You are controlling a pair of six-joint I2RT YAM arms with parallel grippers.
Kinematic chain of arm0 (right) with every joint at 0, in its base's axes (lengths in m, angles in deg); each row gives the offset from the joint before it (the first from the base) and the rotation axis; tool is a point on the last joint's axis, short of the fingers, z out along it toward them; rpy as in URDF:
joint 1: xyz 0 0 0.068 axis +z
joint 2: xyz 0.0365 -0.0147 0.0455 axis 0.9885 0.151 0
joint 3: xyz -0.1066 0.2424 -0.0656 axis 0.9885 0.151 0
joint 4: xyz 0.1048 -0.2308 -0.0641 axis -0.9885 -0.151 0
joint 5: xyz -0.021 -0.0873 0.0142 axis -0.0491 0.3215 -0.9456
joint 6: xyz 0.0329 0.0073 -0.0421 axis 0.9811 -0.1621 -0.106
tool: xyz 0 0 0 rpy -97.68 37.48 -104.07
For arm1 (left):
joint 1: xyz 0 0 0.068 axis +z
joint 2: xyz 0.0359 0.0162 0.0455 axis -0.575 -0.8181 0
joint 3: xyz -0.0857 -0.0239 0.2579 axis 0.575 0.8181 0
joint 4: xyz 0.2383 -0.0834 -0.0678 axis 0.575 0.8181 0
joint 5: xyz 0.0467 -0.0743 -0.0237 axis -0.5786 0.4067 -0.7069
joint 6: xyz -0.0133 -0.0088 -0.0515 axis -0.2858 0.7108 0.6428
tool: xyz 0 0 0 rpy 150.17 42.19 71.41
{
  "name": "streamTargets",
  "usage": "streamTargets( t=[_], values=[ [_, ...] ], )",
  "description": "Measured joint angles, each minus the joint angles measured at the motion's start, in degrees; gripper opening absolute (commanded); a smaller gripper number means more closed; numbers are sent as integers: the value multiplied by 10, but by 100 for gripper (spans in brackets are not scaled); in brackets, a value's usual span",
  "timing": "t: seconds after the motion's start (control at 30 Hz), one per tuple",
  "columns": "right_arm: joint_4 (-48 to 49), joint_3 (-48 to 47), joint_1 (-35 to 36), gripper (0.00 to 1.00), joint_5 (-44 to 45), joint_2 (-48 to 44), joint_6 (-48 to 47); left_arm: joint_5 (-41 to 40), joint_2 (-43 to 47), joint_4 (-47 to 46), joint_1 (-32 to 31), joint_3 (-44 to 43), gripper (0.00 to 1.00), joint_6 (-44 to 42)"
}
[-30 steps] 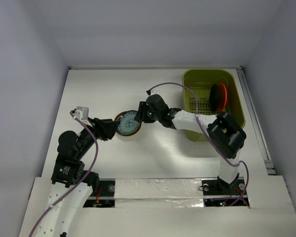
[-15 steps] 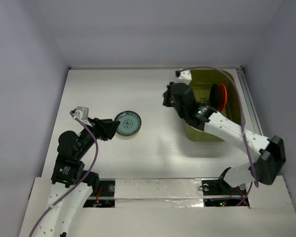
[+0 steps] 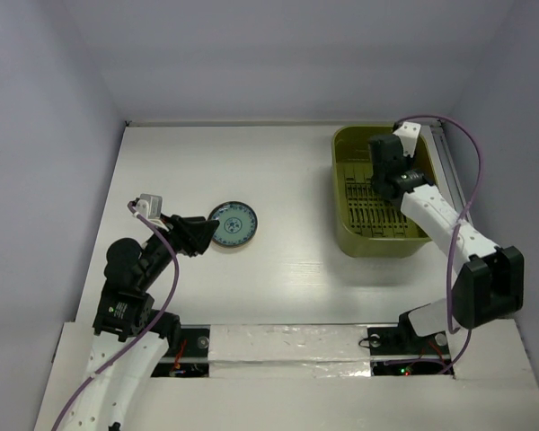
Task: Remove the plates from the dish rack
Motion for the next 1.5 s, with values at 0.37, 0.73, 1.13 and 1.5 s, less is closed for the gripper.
streamTargets(
  t=[0.37, 0.73, 1.13, 1.5],
  values=[
    [-13, -66, -59, 41, -21, 103, -53, 0, 0, 0, -9, 0, 46, 0],
    [-13, -92, -61, 27, -28, 144, -74, 0, 0, 0, -9, 0, 46, 0],
    [-33, -110, -68, 6, -15, 149, -96, 0, 0, 0, -9, 0, 46, 0],
    [-65, -148, -64, 0, -25, 91, -112, 0, 0, 0, -9, 0, 46, 0]
  ],
)
